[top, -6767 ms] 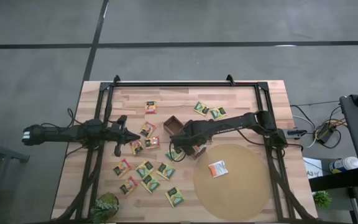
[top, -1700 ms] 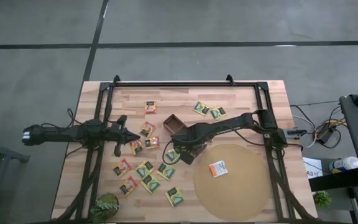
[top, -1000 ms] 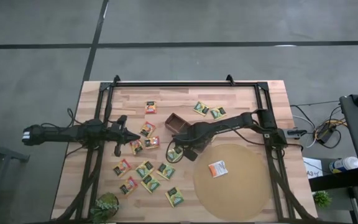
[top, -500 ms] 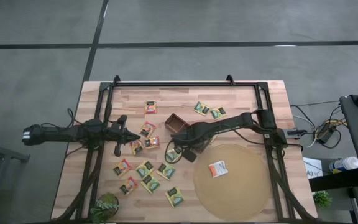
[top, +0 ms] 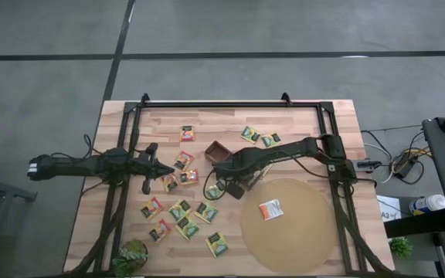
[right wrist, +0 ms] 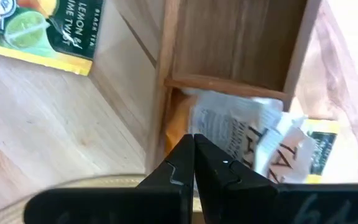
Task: Pick & Place Tea
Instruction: Adjust the white tea bags in the wooden organizer
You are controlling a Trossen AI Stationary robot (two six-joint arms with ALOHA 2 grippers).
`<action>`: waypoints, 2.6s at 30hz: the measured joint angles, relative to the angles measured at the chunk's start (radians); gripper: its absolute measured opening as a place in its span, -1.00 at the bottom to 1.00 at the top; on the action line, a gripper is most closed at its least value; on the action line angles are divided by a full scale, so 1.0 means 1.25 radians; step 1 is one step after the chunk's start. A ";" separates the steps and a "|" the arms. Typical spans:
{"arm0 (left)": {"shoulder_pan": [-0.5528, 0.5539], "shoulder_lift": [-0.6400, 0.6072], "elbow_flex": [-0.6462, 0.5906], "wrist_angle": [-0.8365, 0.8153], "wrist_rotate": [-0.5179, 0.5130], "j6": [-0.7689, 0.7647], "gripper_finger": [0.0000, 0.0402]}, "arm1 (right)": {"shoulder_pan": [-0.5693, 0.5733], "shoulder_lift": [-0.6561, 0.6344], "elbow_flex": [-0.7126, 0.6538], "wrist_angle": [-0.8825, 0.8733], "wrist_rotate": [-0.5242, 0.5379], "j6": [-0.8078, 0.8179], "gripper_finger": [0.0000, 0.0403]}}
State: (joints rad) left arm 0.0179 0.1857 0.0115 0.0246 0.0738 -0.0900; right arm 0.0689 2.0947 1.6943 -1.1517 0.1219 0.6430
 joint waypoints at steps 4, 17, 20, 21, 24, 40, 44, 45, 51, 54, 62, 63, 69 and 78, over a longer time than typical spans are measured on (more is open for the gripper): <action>0.000 0.000 0.000 0.000 0.000 0.000 -1.00 | 0.000 -0.023 0.000 -0.023 0.001 0.000 -0.96; 0.000 0.000 0.000 0.000 0.000 0.000 -1.00 | -0.024 -0.157 -0.028 -0.040 0.078 0.018 -0.96; 0.000 0.000 0.000 0.000 0.000 0.000 -1.00 | -0.038 -0.164 -0.060 -0.045 0.093 0.028 -0.96; 0.000 0.000 0.000 0.000 0.000 0.000 -1.00 | -0.043 -0.165 -0.070 -0.051 0.094 0.028 -0.96; 0.000 0.000 0.000 0.000 0.000 0.000 -1.00 | -0.055 -0.165 -0.099 -0.062 0.094 0.028 -0.96; 0.000 0.000 0.000 -0.001 0.000 0.000 -1.00 | -0.095 -0.166 -0.216 0.010 0.052 0.024 -0.96; 0.000 0.000 0.000 -0.001 0.000 0.000 -1.00 | -0.094 -0.166 -0.236 0.086 -0.009 0.011 -0.96; 0.000 0.000 0.000 -0.001 0.000 0.000 -1.00 | -0.094 -0.166 -0.238 0.093 -0.014 0.011 -0.96; 0.000 0.000 0.000 -0.001 0.000 0.000 -1.00 | -0.094 -0.166 -0.237 0.093 -0.026 0.010 -0.96; 0.000 0.000 0.000 -0.001 0.000 0.000 -1.00 | -0.094 -0.168 -0.237 0.094 -0.047 0.009 -0.96; 0.000 0.000 0.000 -0.001 0.000 0.000 -1.00 | -0.094 -0.175 -0.237 0.095 -0.084 0.006 -0.96; 0.000 0.000 0.000 -0.001 0.000 0.000 -1.00 | -0.094 -0.179 -0.237 0.095 -0.084 0.006 -0.96; 0.000 0.000 0.000 -0.002 0.000 0.000 -1.00 | -0.094 -0.201 -0.237 0.098 -0.105 0.007 -0.96; 0.000 0.000 0.000 -0.001 0.000 0.000 -1.00 | -0.094 -0.216 -0.237 0.165 -0.167 0.009 -0.96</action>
State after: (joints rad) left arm 0.0179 0.1860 0.0116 0.0231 0.0734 -0.0901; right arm -0.0486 1.8249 1.3985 -0.9449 -0.0874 0.6547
